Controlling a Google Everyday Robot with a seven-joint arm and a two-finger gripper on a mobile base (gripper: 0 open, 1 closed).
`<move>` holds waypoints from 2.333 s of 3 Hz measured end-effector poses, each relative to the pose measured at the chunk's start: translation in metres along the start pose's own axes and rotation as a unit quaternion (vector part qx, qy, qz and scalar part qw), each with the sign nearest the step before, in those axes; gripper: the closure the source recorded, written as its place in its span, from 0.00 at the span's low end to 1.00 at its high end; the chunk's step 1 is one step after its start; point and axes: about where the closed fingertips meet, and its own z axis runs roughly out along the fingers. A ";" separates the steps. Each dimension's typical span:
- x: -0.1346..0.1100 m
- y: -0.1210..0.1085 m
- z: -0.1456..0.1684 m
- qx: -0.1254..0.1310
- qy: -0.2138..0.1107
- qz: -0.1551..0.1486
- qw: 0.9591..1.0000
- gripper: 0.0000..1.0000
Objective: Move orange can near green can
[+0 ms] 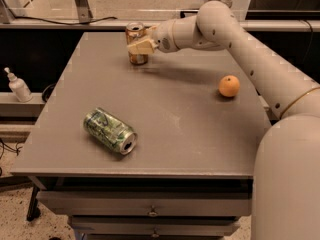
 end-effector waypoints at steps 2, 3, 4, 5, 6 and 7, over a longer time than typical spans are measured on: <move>-0.011 -0.013 -0.038 -0.020 0.032 0.013 0.999 1.00; -0.015 0.012 -0.085 -0.070 0.042 0.015 0.997 1.00; -0.007 0.051 -0.145 -0.129 0.048 0.023 0.990 1.00; 0.006 0.086 -0.195 -0.159 0.040 0.031 0.986 1.00; 0.015 0.121 -0.235 -0.166 0.019 0.030 0.986 1.00; 0.021 0.160 -0.256 -0.162 -0.002 0.024 0.986 1.00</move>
Offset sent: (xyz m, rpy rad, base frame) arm -0.0250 -0.0737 0.0533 -0.0939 0.1350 0.1041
